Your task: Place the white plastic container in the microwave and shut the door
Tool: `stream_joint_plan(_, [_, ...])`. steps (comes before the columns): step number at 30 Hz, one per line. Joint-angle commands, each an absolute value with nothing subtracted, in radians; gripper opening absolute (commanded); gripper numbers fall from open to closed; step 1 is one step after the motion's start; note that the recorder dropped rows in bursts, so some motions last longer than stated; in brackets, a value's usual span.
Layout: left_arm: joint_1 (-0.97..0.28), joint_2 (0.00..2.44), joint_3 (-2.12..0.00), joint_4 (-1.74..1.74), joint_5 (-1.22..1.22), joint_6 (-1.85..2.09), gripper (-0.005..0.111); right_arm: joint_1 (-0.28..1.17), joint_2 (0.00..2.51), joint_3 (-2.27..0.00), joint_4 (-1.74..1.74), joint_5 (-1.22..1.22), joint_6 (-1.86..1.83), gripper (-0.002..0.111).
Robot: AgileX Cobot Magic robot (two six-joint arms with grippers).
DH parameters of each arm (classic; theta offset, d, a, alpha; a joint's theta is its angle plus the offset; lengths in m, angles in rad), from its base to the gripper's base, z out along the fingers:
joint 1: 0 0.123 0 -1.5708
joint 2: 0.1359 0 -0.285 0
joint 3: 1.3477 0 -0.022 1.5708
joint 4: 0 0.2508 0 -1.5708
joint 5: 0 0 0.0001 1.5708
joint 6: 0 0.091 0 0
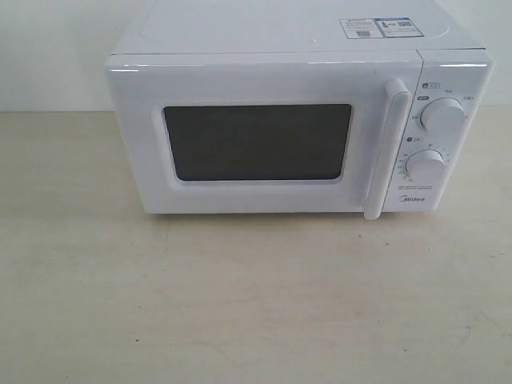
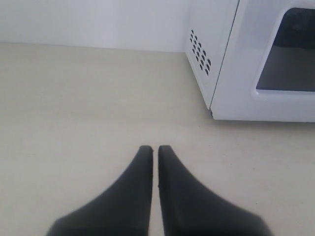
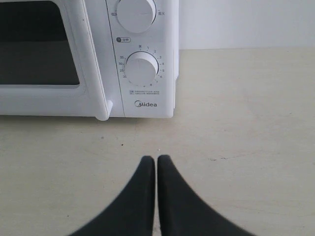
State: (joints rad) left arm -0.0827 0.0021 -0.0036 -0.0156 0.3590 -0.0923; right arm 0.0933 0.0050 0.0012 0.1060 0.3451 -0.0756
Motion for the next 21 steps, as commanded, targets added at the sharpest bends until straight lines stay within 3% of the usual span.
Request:
stream_joint_plan(1, [-0.081, 0.000, 0.000, -0.011, 0.361, -0.101, 0.004, 0.091, 0.000, 0.000, 0.101, 0.343, -0.078, 0.000])
stream_joint_plan(21, [-0.081, 0.000, 0.000, -0.011, 0.361, -0.101, 0.004, 0.091, 0.000, 0.000, 0.101, 0.343, -0.068, 0.000])
